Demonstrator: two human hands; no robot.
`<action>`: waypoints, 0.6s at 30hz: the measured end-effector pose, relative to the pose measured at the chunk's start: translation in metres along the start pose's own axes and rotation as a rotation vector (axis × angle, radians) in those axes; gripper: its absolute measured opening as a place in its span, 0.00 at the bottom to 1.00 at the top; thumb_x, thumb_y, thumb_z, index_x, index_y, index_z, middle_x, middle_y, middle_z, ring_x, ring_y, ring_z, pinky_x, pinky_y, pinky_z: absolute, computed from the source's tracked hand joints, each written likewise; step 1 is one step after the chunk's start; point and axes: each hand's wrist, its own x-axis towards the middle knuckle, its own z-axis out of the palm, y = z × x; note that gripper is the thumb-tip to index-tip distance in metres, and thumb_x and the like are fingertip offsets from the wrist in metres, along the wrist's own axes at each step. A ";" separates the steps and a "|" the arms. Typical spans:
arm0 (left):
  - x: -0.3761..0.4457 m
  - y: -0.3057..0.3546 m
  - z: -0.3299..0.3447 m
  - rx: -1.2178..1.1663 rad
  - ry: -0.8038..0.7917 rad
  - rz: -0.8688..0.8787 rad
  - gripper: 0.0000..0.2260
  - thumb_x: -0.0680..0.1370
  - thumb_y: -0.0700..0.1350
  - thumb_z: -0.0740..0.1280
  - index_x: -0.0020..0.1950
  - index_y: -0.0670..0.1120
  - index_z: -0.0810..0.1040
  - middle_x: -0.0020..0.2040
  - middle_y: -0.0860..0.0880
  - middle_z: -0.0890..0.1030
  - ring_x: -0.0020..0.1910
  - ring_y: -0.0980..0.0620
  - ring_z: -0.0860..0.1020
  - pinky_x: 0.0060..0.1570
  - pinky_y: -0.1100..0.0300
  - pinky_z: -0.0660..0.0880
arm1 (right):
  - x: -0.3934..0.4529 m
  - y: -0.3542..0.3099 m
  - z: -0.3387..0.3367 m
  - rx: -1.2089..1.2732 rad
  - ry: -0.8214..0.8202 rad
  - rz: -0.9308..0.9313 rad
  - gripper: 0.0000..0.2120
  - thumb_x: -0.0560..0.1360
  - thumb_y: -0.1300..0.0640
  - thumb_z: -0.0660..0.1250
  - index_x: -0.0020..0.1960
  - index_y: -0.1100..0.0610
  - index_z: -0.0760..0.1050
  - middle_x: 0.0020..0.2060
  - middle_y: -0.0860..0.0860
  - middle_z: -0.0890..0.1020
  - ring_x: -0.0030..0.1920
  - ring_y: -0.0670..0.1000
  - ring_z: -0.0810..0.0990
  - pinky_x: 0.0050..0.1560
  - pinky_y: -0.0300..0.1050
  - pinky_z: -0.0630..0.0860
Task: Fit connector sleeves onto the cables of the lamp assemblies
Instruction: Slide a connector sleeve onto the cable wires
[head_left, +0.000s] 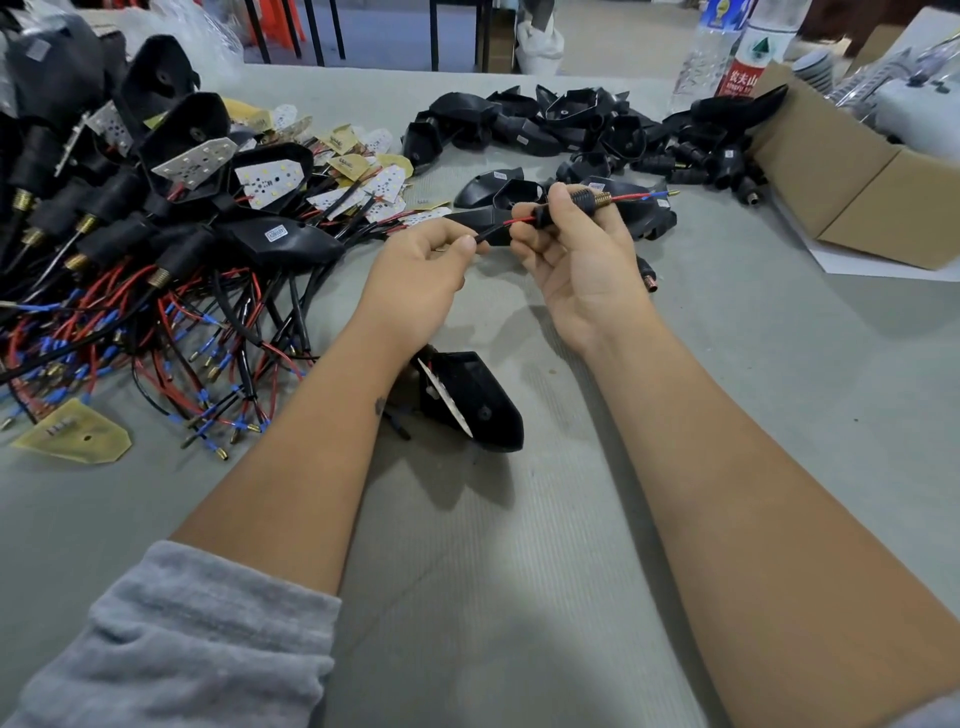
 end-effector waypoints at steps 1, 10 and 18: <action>-0.001 0.001 0.000 -0.003 0.002 0.005 0.11 0.82 0.42 0.60 0.43 0.52 0.77 0.21 0.61 0.70 0.20 0.62 0.65 0.23 0.71 0.62 | -0.001 0.000 0.000 -0.027 -0.010 0.006 0.03 0.81 0.61 0.62 0.48 0.57 0.70 0.37 0.55 0.81 0.32 0.49 0.79 0.37 0.40 0.78; -0.001 0.001 0.001 0.020 0.015 0.027 0.12 0.81 0.43 0.63 0.39 0.56 0.77 0.22 0.59 0.71 0.22 0.61 0.65 0.26 0.63 0.62 | -0.005 0.001 0.002 -0.224 -0.096 0.028 0.03 0.80 0.61 0.63 0.50 0.58 0.70 0.44 0.59 0.81 0.33 0.49 0.77 0.35 0.39 0.72; -0.005 0.007 0.000 -0.112 -0.015 0.035 0.13 0.80 0.43 0.63 0.37 0.52 0.78 0.22 0.59 0.65 0.21 0.60 0.62 0.22 0.72 0.60 | -0.003 0.002 0.000 -0.278 -0.081 0.039 0.05 0.80 0.58 0.66 0.49 0.58 0.72 0.41 0.55 0.80 0.32 0.47 0.75 0.35 0.39 0.71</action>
